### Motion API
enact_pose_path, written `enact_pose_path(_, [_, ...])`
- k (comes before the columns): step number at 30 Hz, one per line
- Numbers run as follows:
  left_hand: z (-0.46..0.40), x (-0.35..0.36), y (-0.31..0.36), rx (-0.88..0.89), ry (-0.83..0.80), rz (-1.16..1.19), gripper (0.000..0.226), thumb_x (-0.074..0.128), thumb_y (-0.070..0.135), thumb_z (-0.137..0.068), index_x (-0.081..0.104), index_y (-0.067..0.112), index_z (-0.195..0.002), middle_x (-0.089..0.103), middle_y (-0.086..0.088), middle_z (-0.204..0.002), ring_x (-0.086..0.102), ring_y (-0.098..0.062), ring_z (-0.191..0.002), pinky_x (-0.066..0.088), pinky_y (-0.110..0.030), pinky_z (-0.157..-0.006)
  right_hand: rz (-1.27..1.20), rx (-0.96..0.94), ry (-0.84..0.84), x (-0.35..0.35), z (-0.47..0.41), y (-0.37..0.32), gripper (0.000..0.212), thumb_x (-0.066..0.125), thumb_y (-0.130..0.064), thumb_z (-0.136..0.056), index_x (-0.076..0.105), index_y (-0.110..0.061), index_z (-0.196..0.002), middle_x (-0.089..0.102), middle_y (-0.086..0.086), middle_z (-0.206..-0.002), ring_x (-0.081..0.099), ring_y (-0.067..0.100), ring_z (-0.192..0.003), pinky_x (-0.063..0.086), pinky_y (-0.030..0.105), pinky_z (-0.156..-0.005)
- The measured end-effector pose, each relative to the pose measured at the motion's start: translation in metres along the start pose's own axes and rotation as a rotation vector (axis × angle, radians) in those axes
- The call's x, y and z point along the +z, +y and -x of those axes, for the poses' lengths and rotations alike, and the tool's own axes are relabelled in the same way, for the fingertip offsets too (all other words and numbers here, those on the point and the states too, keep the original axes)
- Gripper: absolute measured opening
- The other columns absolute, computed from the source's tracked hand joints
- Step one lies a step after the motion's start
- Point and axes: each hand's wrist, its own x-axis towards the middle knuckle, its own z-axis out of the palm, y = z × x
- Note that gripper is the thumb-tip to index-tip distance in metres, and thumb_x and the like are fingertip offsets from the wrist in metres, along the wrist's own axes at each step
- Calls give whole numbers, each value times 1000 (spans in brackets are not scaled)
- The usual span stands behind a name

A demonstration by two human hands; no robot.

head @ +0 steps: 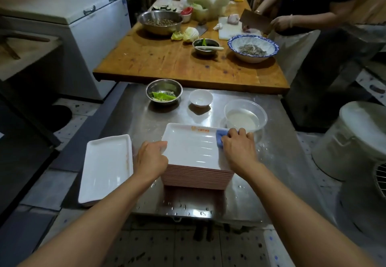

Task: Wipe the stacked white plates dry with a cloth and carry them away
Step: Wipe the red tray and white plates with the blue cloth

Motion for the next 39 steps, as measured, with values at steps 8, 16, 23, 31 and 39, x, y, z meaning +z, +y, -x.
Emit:
enact_pose_path(8, [0,2,-1,39,-3,-66,29,39,-7,-69,27,17,-56,40,-10,-74,51,-43,-81,31,-34,-51,-71,-168,-84,-17,43,11,24,47,-13,-92,62,-21,-109,54,2,-114,42,27,-108,31,38,-88])
enact_pose_path(16, [18,9,17,146,145,-276,31,52,35,-92,61,25,-120,46,-2,-108,45,-19,-101,36,-31,-72,-535,54,22,-30,59,25,11,51,-9,-88,61,-9,-91,61,9,-98,56,26,-96,49,40,-83])
enact_pose_path(23, [31,26,39,603,51,-483,15,84,21,-66,74,15,-75,62,1,-83,57,-18,-81,37,-26,-50,-851,277,191,-36,68,37,17,47,-2,-89,63,0,-88,62,16,-85,60,34,-75,51,51,-69])
enact_pose_path(31, [28,16,39,732,135,-289,19,80,3,-63,62,9,-62,61,-3,-66,56,-24,-61,41,-30,-48,-950,403,344,-25,72,46,14,50,-9,-94,64,-11,-95,54,2,-89,53,12,-75,46,21,-65])
enact_pose_path(39, [9,-28,72,673,346,-154,12,61,21,-89,58,9,-88,62,-7,-67,57,-31,-57,30,-30,-51,-1110,426,518,-47,65,30,13,54,-10,-92,62,-20,-91,54,-10,-82,53,3,-74,40,7,-60])
